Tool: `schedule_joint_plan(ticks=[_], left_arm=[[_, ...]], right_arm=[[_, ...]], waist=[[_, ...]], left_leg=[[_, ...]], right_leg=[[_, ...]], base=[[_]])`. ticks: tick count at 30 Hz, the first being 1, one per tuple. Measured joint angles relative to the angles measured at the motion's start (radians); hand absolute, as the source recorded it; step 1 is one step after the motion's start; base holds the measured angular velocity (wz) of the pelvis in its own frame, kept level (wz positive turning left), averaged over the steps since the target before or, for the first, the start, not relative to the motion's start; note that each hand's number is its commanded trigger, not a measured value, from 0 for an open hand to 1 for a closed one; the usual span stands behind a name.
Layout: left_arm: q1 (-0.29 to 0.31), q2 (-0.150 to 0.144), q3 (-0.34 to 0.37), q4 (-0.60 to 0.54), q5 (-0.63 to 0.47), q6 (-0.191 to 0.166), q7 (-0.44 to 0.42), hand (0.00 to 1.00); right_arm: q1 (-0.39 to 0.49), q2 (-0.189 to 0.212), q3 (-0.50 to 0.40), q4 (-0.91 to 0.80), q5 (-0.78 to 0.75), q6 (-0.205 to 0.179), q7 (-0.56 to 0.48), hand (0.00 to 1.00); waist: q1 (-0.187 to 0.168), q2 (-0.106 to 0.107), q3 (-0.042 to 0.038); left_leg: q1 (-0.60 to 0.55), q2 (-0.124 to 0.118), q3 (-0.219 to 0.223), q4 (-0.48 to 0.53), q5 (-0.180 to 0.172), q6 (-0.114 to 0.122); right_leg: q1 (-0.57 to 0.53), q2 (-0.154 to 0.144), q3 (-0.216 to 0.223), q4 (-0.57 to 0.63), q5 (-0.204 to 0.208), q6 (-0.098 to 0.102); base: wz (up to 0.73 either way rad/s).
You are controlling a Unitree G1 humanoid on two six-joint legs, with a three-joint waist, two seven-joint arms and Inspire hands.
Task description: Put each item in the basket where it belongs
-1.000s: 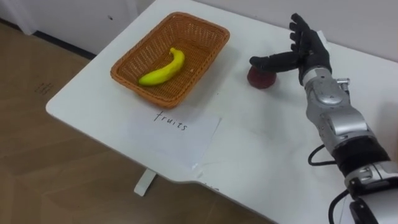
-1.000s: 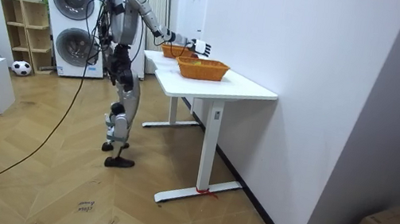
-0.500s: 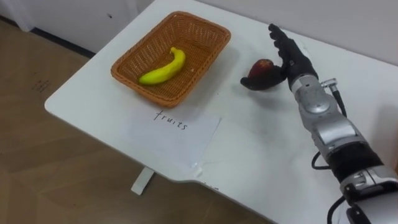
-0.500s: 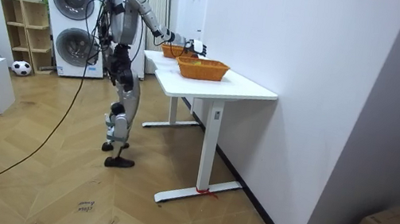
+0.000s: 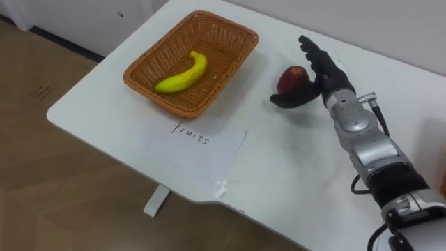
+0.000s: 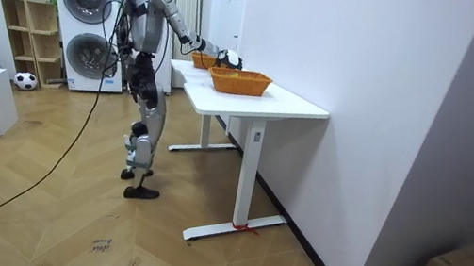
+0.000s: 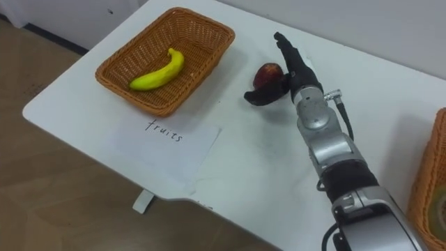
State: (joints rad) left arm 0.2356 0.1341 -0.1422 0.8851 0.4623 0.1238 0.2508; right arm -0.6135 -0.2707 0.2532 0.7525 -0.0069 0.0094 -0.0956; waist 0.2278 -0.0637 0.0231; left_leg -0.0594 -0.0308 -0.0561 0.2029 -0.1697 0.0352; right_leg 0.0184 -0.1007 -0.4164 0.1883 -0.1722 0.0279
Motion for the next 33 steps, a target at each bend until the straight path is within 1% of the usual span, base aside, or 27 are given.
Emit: schedule_joint_plan(ticks=[7, 14, 18, 22, 24, 25, 26, 27, 28, 31, 33], left_arm=[[-0.015, 0.000, 0.000, 0.000, -0.001, -0.002, 0.000, 0.00], [-0.024, 0.000, 0.000, 0.000, -0.001, -0.005, 0.004, 0.00], [-0.025, -0.001, 0.001, 0.004, -0.001, -0.005, 0.010, 0.00], [-0.019, -0.001, -0.001, 0.005, -0.001, -0.002, 0.017, 0.00], [-0.015, -0.001, -0.001, 0.008, -0.001, -0.002, 0.022, 0.00], [-0.014, -0.001, -0.001, 0.009, -0.001, -0.002, 0.023, 0.00], [-0.014, -0.001, -0.001, 0.009, -0.001, -0.002, 0.024, 0.00], [-0.011, -0.001, -0.001, 0.009, -0.001, -0.002, 0.028, 0.00], [-0.009, -0.001, -0.001, 0.009, -0.001, -0.002, 0.033, 0.00], [-0.008, -0.002, -0.001, 0.010, -0.001, -0.002, 0.035, 0.00], [-0.008, -0.002, -0.001, 0.014, -0.001, -0.002, 0.035, 0.00]], right_arm=[[0.000, -0.004, 0.000, 0.060, 0.001, 0.000, 0.010, 0.00], [0.000, -0.005, 0.000, 0.066, 0.026, -0.002, 0.009, 0.00], [-0.001, -0.012, -0.001, 0.080, 0.044, -0.009, 0.004, 0.00], [-0.017, -0.018, -0.004, 0.101, 0.080, -0.012, -0.003, 0.00], [-0.030, -0.028, -0.009, 0.107, 0.097, -0.013, -0.002, 0.00], [-0.038, -0.033, -0.012, 0.110, 0.110, -0.013, -0.002, 0.00], [-0.040, -0.037, -0.012, 0.110, 0.117, -0.014, -0.002, 0.00], [-0.041, -0.042, -0.012, 0.110, 0.123, -0.017, -0.002, 0.00], [-0.041, -0.045, -0.012, 0.110, 0.126, -0.022, -0.002, 0.00], [-0.043, -0.051, -0.013, 0.110, 0.126, -0.033, -0.001, 0.00], [-0.044, -0.053, -0.013, 0.113, 0.125, -0.033, -0.001, 0.00]], waist=[[0.002, 0.000, -0.0003], [0.003, -0.001, -0.0011], [0.012, -0.001, -0.0014], [0.019, 0.005, -0.0018], [0.019, 0.016, 0.0002], [0.018, 0.022, -0.0009], [0.018, 0.025, -0.0004], [0.019, 0.029, -0.0019], [0.019, 0.032, -0.0015], [0.020, 0.032, -0.0018], [0.022, 0.032, -0.0018]], left_leg=[[-0.001, 0.000, 0.000, -0.002, 0.000, 0.000], [-0.017, 0.000, 0.000, 0.001, 0.000, 0.000], [-0.021, 0.000, 0.000, 0.001, 0.000, 0.000], [-0.028, 0.000, 0.000, 0.004, 0.000, 0.000], [-0.042, 0.000, -0.004, 0.013, 0.000, 0.000], [-0.053, 0.000, -0.005, 0.019, 0.000, 0.000], [-0.055, 0.000, -0.005, 0.020, 0.000, 0.000], [-0.060, 0.000, -0.005, 0.019, 0.002, 0.001], [-0.062, 0.000, -0.005, 0.019, 0.002, 0.001], [-0.074, 0.000, -0.005, 0.019, 0.006, 0.002], [-0.074, 0.000, -0.005, 0.019, 0.007, 0.002]], right_leg=[[-0.002, 0.000, 0.001, 0.000, 0.000, 0.000], [-0.016, 0.000, 0.002, 0.000, 0.000, 0.000], [-0.020, 0.000, 0.002, 0.000, 0.000, 0.000], [-0.025, 0.002, 0.003, -0.002, 0.000, 0.000], [-0.033, 0.002, -0.002, -0.002, 0.002, -0.002], [-0.039, 0.002, -0.005, -0.001, 0.003, -0.003], [-0.041, 0.002, -0.007, -0.001, 0.004, -0.003], [-0.045, 0.002, -0.008, -0.001, 0.004, -0.004], [-0.047, 0.002, -0.010, -0.001, 0.005, -0.004], [-0.059, 0.000, -0.016, 0.002, 0.006, -0.006], [-0.059, 0.000, -0.016, 0.002, 0.006, -0.006]], base=[[0.00], [0.00], [0.00], [0.01], [0.06], [0.05], [0.05], [0.04], [0.04], [0.00], [0.00]])
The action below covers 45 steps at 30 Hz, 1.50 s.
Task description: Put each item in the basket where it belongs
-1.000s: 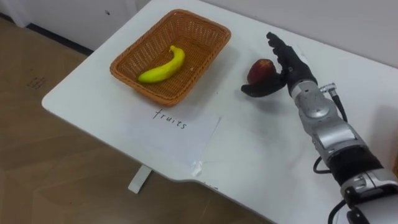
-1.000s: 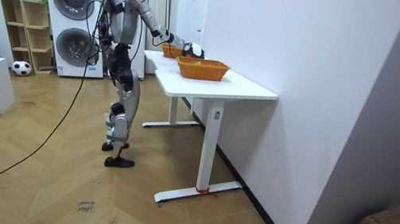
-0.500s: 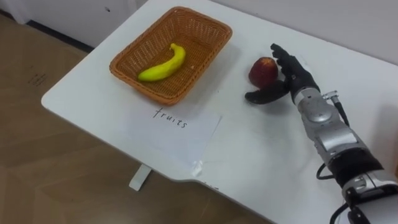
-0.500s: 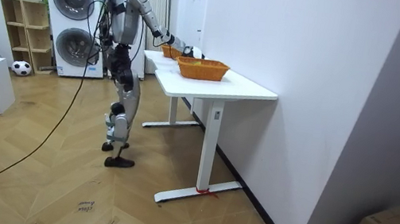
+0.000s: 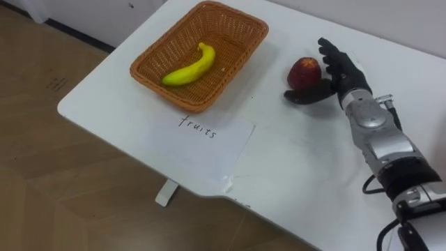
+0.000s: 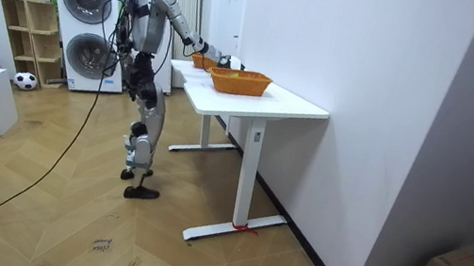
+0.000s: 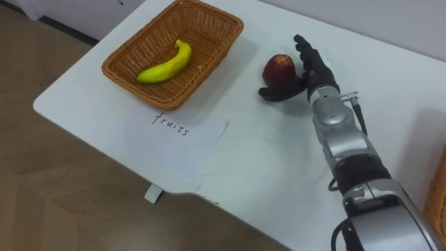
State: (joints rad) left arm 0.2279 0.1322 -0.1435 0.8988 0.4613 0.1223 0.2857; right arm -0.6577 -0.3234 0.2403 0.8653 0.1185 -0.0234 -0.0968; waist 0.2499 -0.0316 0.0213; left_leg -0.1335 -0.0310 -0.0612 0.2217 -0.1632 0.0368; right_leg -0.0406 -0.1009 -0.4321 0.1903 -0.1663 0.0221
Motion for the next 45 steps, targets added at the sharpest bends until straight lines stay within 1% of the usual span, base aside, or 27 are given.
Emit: schedule_joint_plan(ticks=[4, 8, 12, 14, 15, 16, 17, 21, 23, 25, 27, 30, 32, 34, 35, 37, 39, 41, 45], left_arm=[[0.000, -0.001, 0.000, 0.005, 0.000, 0.000, -0.006, 0.00], [0.005, -0.005, 0.000, 0.006, 0.000, 0.000, -0.013, 0.00], [0.004, -0.005, 0.000, 0.006, 0.000, -0.005, -0.014, 0.00], [0.003, -0.005, 0.000, 0.006, 0.000, -0.012, -0.014, 0.00], [0.002, -0.006, 0.000, 0.006, 0.000, -0.017, -0.014, 0.00], [0.002, -0.007, 0.000, 0.006, 0.000, -0.021, -0.014, 0.00], [0.002, -0.007, 0.000, 0.006, 0.000, -0.021, -0.014, 0.00], [0.000, -0.007, -0.002, 0.006, 0.000, -0.021, -0.014, 0.00], [-0.004, -0.007, -0.002, 0.006, -0.001, -0.022, -0.014, 0.00], [-0.013, -0.007, 0.000, 0.007, -0.010, -0.023, -0.014, 0.00], [-0.026, -0.006, 0.005, 0.018, -0.018, -0.028, -0.011, 0.00], [-0.038, -0.005, 0.005, 0.034, -0.018, -0.036, -0.009, 0.00], [-0.042, -0.005, 0.005, 0.035, -0.018, -0.038, -0.004, 0.00], [-0.045, -0.002, 0.004, 0.036, -0.018, -0.041, 0.000, 0.00], [-0.045, -0.001, 0.004, 0.036, -0.019, -0.041, 0.001, 0.00], [-0.047, 0.002, 0.004, 0.045, -0.026, -0.041, 0.009, 0.00], [-0.049, 0.006, 0.004, 0.046, -0.039, -0.041, 0.011, 0.00], [-0.049, 0.009, 0.004, 0.050, -0.038, -0.041, 0.012, 0.00], [-0.049, 0.013, 0.004, 0.057, -0.039, -0.041, 0.011, 0.00]], right_arm=[[-0.020, 0.000, 0.000, 0.032, 0.000, -0.004, 0.000, 0.00], [-0.021, 0.000, 0.002, 0.035, -0.007, -0.004, 0.002, 0.00], [-0.026, 0.000, 0.002, 0.038, -0.012, -0.004, 0.008, 0.00], [-0.030, 0.000, 0.002, 0.038, -0.025, -0.005, 0.010, 0.00], [-0.032, -0.001, 0.002, 0.039, -0.040, -0.005, 0.010, 0.33], [-0.032, -0.002, 0.002, 0.039, -0.051, -0.005, 0.010, 0.81], [-0.032, -0.002, 0.002, 0.039, -0.052, -0.005, 0.010, 1.00], [-0.037, -0.003, 0.002, 0.039, -0.073, -0.013, 0.004, 1.00], [-0.038, -0.014, 0.004, 0.039, -0.089, -0.017, -0.009, 1.00], [-0.038, -0.040, 0.011, 0.039, -0.103, -0.021, -0.016, 1.00], [-0.038, -0.049, 0.013, 0.039, -0.128, -0.020, -0.016, 1.00], [-0.039, -0.048, 0.013, 0.038, -0.146, -0.021, -0.017, 1.00], [-0.039, -0.045, 0.013, 0.038, -0.157, -0.021, -0.015, 1.00], [-0.039, -0.043, 0.023, 0.037, -0.171, -0.021, -0.015, 1.00], [-0.039, -0.042, 0.027, 0.037, -0.171, -0.021, -0.014, 1.00], [-0.039, -0.041, 0.054, 0.035, -0.172, -0.022, -0.011, 1.00], [-0.039, -0.039, 0.063, 0.033, -0.172, -0.022, -0.009, 1.00], [-0.039, -0.039, 0.076, 0.033, -0.174, -0.021, -0.005, 1.00], [-0.046, -0.038, 0.097, 0.033, -0.223, -0.019, 0.035, 1.00]], waist=[[0.004, -0.002, 0.0011], [0.009, -0.005, 0.0032], [0.011, -0.012, 0.0075], [0.021, -0.017, 0.0102], [0.028, -0.019, 0.0119], [0.030, -0.020, 0.0120], [0.031, -0.020, 0.0118], [0.033, -0.021, 0.0120], [0.038, -0.022, 0.0119], [0.050, -0.022, 0.0117], [0.055, -0.026, 0.0127], [0.057, -0.035, 0.0141], [0.058, -0.042, 0.0175], [0.060, -0.054, 0.0228], [0.060, -0.057, 0.0227], [0.060, -0.067, 0.0201], [0.060, -0.072, 0.0198], [0.061, -0.073, 0.0194], [0.063, -0.073, 0.0193]], left_leg=[[0.000, -0.001, 0.000, 0.000, 0.000, 0.000], [0.004, 0.000, 0.006, -0.001, 0.000, 0.000], [0.004, 0.000, 0.009, -0.003, 0.000, 0.000], [0.003, 0.003, 0.016, -0.007, 0.000, 0.000], [0.002, 0.004, 0.019, -0.010, 0.001, 0.001], [0.002, 0.003, 0.020, -0.013, 0.001, 0.001], [0.003, 0.003, 0.020, -0.015, 0.001, 0.002], [0.002, 0.003, 0.021, -0.017, 0.002, 0.003], [0.002, 0.004, 0.026, -0.017, 0.002, 0.003], [0.002, 0.004, 0.030, -0.018, 0.002, 0.003], [0.003, 0.004, 0.030, -0.018, 0.002, 0.003], [0.003, 0.004, 0.030, -0.018, 0.002, 0.003], [0.003, 0.004, 0.030, -0.019, 0.002, 0.003], [0.003, 0.004, 0.030, -0.019, 0.002, 0.003], [0.003, 0.004, 0.030, -0.019, 0.002, 0.003], [0.003, 0.004, 0.030, -0.019, 0.002, 0.003], [0.003, 0.004, 0.030, -0.019, 0.002, 0.003], [0.006, 0.003, 0.030, -0.018, 0.002, 0.003], [0.023, 0.005, 0.029, -0.021, 0.002, 0.003]], right_leg=[[0.000, -0.001, 0.001, 0.000, 0.000, 0.000], [-0.001, 0.000, 0.014, 0.002, 0.000, 0.001], [-0.004, 0.000, 0.018, 0.006, 0.000, 0.001], [-0.014, 0.000, 0.022, 0.014, 0.000, 0.001], [-0.018, 0.000, 0.024, 0.014, 0.001, 0.000], [-0.019, 0.000, 0.024, 0.014, 0.001, 0.000], [-0.019, 0.000, 0.024, 0.014, 0.001, 0.000], [-0.024, -0.001, 0.024, 0.014, 0.001, 0.000], [-0.027, -0.001, 0.024, 0.014, 0.001, 0.000], [-0.028, -0.003, 0.023, 0.014, 0.001, 0.000], [-0.028, -0.003, 0.021, 0.014, 0.001, 0.000], [-0.027, -0.003, 0.018, 0.014, 0.001, 0.000], [-0.027, -0.003, 0.018, 0.013, 0.001, 0.000], [-0.027, -0.003, 0.016, 0.013, 0.001, 0.000], [-0.027, -0.003, 0.016, 0.013, 0.001, 0.000], [-0.027, -0.003, 0.014, 0.013, 0.001, 0.000], [-0.026, -0.003, 0.014, 0.013, 0.001, 0.000], [-0.022, -0.003, 0.014, 0.013, 0.001, 0.001], [-0.007, -0.001, 0.013, 0.012, 0.001, 0.000]], base=[[0.00], [-0.05], [-0.03], [-0.11], [-0.10], [-0.05], [0.00], [-0.01], [-0.07], [-0.07], [0.00], [0.00], [0.00], [0.00], [0.00], [0.00], [0.00], [0.00], [0.00]])
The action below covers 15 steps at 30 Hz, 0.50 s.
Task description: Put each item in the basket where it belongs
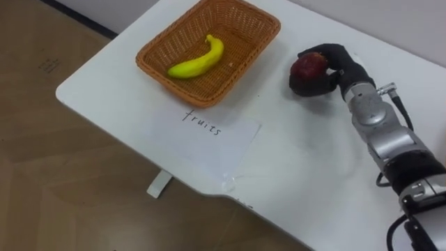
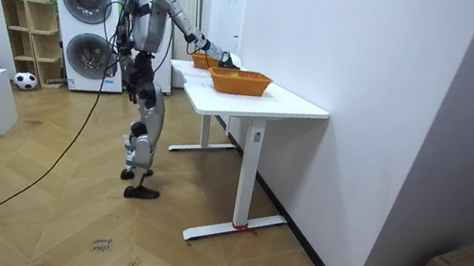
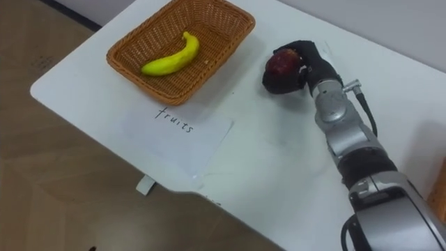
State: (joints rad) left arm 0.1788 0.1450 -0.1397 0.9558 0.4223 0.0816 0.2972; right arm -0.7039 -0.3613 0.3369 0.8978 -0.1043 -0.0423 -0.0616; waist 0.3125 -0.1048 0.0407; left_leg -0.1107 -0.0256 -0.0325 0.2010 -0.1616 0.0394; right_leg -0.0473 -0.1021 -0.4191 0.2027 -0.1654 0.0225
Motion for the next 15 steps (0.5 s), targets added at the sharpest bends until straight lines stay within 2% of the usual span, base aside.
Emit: schedule_joint_plan(ticks=[3, 6, 11, 15], left_arm=[[0.000, 0.004, 0.000, 0.000, -0.001, 0.000, -0.001, 0.00], [0.000, 0.010, 0.001, -0.003, -0.001, 0.000, -0.001, 0.00], [-0.005, 0.022, 0.008, -0.006, -0.018, 0.003, -0.005, 0.00], [-0.008, 0.029, 0.023, -0.001, -0.017, 0.022, -0.018, 0.00]], right_arm=[[-0.002, 0.000, 0.012, -0.001, -0.019, 0.000, 0.018, 1.00], [-0.003, 0.000, 0.014, -0.010, -0.030, 0.003, 0.050, 1.00], [-0.002, 0.000, 0.014, -0.088, -0.059, 0.044, 0.081, 1.00], [-0.002, -0.001, 0.014, -0.165, -0.059, 0.059, 0.085, 1.00]], waist=[[-0.002, 0.000, -0.0002], [-0.007, -0.006, -0.0042], [-0.018, -0.016, -0.0111], [-0.020, -0.022, -0.0168]], left_leg=[[0.008, 0.000, -0.002, -0.001, 0.000, 0.000], [0.014, 0.000, -0.002, -0.004, 0.000, 0.000], [0.022, 0.000, 0.001, -0.004, 0.000, 0.000], [0.054, -0.002, 0.000, -0.008, 0.000, 0.000]], right_leg=[[0.008, 0.001, 0.000, 0.000, 0.000, 0.000], [0.012, 0.001, 0.004, 0.000, 0.000, 0.000], [0.018, 0.000, 0.007, -0.002, 0.000, 0.000], [0.056, -0.001, 0.008, -0.019, 0.001, 0.002]], base=[[0.01], [0.00], [-0.01], [0.00]])
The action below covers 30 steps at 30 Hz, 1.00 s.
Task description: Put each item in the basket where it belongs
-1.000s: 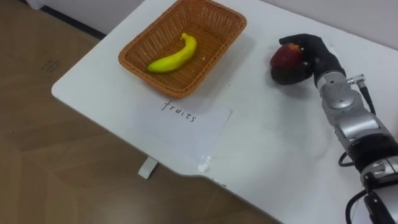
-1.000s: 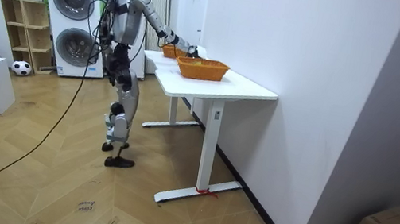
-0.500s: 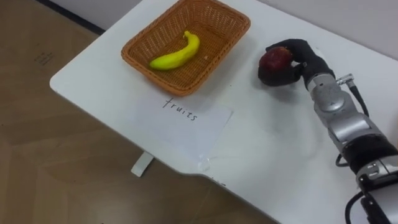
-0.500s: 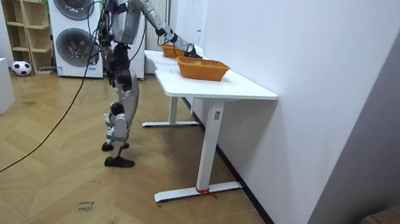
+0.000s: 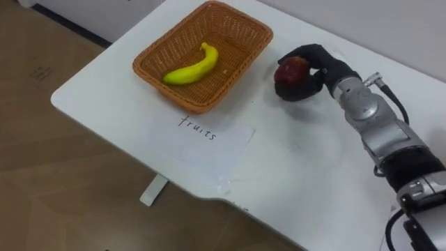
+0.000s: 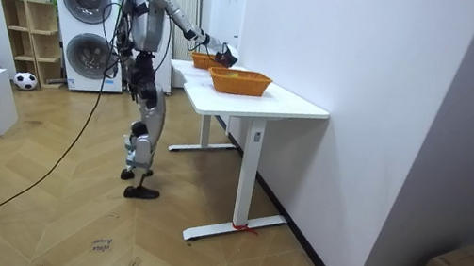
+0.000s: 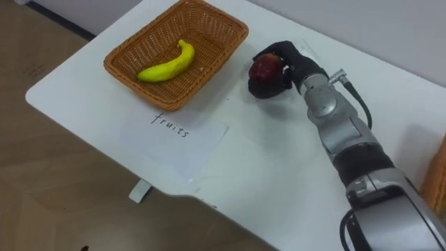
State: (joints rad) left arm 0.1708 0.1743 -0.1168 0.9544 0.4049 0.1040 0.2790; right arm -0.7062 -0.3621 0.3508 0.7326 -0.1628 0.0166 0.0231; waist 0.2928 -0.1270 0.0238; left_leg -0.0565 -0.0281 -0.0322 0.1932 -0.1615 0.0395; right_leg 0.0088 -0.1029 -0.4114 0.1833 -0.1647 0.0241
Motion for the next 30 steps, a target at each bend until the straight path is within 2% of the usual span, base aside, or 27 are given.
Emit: schedule_joint_plan(ticks=[7, 10, 13, 23, 30], left_arm=[[0.003, 0.000, 0.029, 0.000, 0.005, 0.023, -0.006, 0.00], [0.005, 0.002, 0.037, 0.000, 0.004, 0.032, -0.007, 0.00], [0.012, 0.002, 0.037, 0.000, 0.004, 0.043, -0.011, 0.00], [0.037, 0.002, 0.036, -0.017, 0.003, 0.041, -0.026, 0.00], [0.048, 0.003, 0.038, -0.040, 0.004, 0.041, -0.039, 0.00]], right_arm=[[-0.009, 0.000, -0.002, -0.046, -0.008, 0.014, 0.003, 1.00], [-0.016, 0.000, -0.002, -0.063, -0.018, 0.036, 0.015, 1.00], [-0.016, 0.000, -0.002, -0.099, -0.017, 0.041, 0.027, 1.00], [-0.016, 0.003, -0.021, -0.220, -0.037, 0.049, 0.031, 1.00], [-0.016, 0.008, -0.022, -0.233, -0.034, 0.049, 0.019, 1.00]], waist=[[-0.004, -0.003, -0.0082], [-0.012, 0.001, -0.0099], [-0.013, 0.006, -0.0102], [-0.014, 0.008, -0.0106], [0.004, 0.008, -0.0105]], left_leg=[[0.037, 0.000, -0.002, -0.005, 0.000, 0.000], [0.047, 0.000, -0.005, -0.006, -0.001, 0.000], [0.051, 0.001, -0.006, -0.005, 0.000, 0.001], [0.070, -0.003, -0.037, -0.006, 0.000, 0.000], [0.071, -0.003, -0.051, -0.007, 0.000, 0.000]], right_leg=[[0.037, 0.001, 0.000, 0.000, 0.000, 0.001], [0.045, 0.002, -0.003, 0.002, 0.001, 0.001], [0.050, 0.004, -0.003, 0.002, 0.004, -0.001], [0.091, 0.007, -0.019, -0.012, 0.003, -0.001], [0.094, 0.010, -0.003, -0.014, 0.002, 0.002]], base=[[0.01], [0.00], [0.00], [0.11], [0.06]])
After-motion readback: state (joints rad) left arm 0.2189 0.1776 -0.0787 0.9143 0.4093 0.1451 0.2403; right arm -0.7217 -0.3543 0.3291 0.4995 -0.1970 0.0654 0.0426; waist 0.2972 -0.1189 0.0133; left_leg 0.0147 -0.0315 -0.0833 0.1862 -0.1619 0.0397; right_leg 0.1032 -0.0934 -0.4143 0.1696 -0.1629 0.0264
